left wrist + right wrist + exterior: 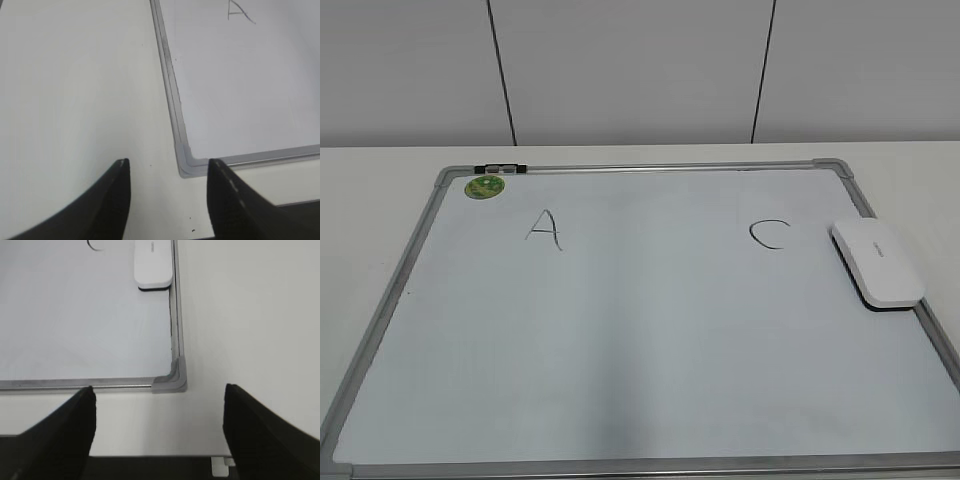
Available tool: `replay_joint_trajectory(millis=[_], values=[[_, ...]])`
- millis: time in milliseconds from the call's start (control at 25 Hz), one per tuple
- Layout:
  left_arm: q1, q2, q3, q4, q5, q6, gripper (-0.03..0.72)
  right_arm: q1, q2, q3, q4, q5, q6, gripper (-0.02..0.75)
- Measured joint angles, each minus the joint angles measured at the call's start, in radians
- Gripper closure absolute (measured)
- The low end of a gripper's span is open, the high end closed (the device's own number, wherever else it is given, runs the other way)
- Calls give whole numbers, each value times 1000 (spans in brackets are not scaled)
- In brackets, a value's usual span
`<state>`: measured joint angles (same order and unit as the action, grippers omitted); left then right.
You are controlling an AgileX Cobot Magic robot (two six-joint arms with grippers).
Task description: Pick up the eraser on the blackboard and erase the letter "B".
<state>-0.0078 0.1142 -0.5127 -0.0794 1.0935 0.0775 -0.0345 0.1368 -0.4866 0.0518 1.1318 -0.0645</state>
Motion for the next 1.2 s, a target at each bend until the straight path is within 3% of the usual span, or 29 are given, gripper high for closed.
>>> replay_joint_trajectory(millis=[240,1200], values=[[2,-100,0,0,4,0,337,0,-152,0,0,5,0,150],[2,-105,0,0,5,0,413,0,-152,0,0,6,0,151]])
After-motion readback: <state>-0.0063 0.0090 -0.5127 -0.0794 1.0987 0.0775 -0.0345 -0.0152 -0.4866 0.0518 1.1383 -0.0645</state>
